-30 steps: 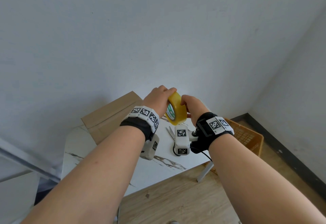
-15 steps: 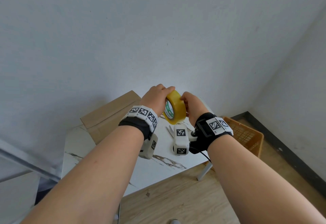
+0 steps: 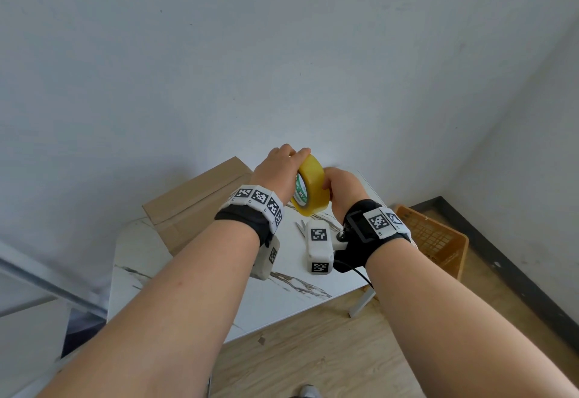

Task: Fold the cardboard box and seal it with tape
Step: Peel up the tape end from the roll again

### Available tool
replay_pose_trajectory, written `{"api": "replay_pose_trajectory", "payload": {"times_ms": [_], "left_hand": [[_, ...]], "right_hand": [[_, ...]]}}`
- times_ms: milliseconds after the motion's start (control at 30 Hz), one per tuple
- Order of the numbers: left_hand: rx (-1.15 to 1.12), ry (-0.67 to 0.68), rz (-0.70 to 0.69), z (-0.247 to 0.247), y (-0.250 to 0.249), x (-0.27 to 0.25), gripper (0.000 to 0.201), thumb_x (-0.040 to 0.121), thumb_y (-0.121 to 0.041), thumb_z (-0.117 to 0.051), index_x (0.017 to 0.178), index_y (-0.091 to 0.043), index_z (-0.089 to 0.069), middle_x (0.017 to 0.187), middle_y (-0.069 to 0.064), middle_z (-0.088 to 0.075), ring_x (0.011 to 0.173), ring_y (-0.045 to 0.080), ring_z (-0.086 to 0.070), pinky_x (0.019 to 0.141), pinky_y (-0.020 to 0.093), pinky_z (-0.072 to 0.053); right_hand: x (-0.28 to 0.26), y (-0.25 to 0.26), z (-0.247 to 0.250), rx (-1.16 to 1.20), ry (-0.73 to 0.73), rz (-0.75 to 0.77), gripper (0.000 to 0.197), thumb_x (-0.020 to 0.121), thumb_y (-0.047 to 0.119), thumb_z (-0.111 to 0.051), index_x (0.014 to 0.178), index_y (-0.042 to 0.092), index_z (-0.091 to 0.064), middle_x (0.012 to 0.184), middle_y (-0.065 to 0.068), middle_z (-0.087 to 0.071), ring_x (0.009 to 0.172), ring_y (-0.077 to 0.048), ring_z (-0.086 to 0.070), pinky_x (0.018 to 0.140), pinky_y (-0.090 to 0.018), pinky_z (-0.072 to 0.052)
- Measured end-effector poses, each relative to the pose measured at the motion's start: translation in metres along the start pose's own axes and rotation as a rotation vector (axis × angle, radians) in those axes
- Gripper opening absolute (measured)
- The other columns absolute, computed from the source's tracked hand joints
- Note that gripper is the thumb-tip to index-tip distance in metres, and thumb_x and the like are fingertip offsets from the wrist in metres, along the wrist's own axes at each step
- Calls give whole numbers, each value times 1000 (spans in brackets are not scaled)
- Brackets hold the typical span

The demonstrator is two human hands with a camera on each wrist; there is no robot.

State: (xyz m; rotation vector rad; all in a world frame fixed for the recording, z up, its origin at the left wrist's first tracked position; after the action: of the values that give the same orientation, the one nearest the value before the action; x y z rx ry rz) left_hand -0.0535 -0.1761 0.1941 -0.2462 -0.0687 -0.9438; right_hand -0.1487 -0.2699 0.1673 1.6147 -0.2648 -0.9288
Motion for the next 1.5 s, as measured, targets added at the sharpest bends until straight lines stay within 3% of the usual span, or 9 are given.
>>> {"api": "replay_pose_trajectory", "payload": {"times_ms": [233,367,500,667,867,1100,1200,1333,1500], "left_hand": [[30,-16,-4,4,-5,-3,60,92,-6,-49,145,-23,-27,132,7,-44,120,25,-43,84,37,-50],[95,-32,-2,5,-10,-4,63,88,-3,-54,143,-20,-28,129,8,-43,117,25,-43,75,33,-47],[130,-13,-16,3,-12,-5,66,83,2,-53,141,-17,-27,127,9,-41,116,26,-42,68,31,-43],[125,22,3,1,-10,-6,65,83,5,-52,139,-14,-27,126,11,-41,115,27,-43,75,33,-47],[137,2,6,5,-12,-9,58,85,3,-49,138,-11,-30,124,11,-43,115,26,-44,71,30,-41],[226,-1,-17,6,-20,-11,50,88,2,-46,135,-7,-31,123,12,-44,112,26,-46,72,29,-39],[281,0,-55,7,-24,-13,47,88,1,-45,133,-5,-33,122,13,-44,109,26,-48,75,29,-40],[347,0,-78,9,-27,-13,43,88,4,-42,130,-3,-36,122,13,-44,107,26,-48,76,28,-40],[381,-17,-76,13,-31,-13,39,91,3,-36,130,-1,-36,122,14,-44,108,26,-47,84,30,-40]], "right_hand": [[-5,8,-5,58,-28,-5,19,74,17,-47,62,15,-32,62,-3,-36,56,-20,-32,60,-33,-28],[-5,7,-7,54,-23,-19,17,54,17,-46,68,12,-37,79,-10,-38,69,-23,-34,69,-38,-30],[-1,4,-5,37,-23,-25,4,62,11,-48,66,9,-49,71,-7,-43,62,-22,-38,66,-36,-33],[3,1,-3,38,22,19,22,83,0,-46,71,16,-55,73,0,-50,63,-11,-46,62,-27,-40],[0,2,-6,142,-19,5,27,77,15,-46,57,18,-29,57,0,-31,57,-20,-30,67,-38,-27],[-3,3,-6,56,-40,-39,17,53,20,-46,63,16,-33,76,-7,-37,78,-25,-33,73,-41,-28],[0,1,-2,3,-48,-40,12,65,13,-47,60,15,-36,71,-5,-38,77,-25,-36,73,-39,-31],[2,-5,2,40,-23,-17,5,61,16,-52,65,14,-51,71,-1,-49,63,-14,-45,66,-30,-40],[-7,-1,-2,68,-48,-29,12,69,13,-47,64,13,-37,73,-6,-37,67,-24,-33,70,-38,-28]]}}
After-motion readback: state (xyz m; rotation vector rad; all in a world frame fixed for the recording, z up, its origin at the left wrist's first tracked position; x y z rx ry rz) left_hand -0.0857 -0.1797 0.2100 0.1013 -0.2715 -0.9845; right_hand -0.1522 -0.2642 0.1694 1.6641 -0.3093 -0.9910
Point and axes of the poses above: each hand's wrist, its own x-axis towards the middle knuckle, its own z-axis out of the back of the hand, y = z × x, the point moved 5 cm from there along x, towards the middle knuckle
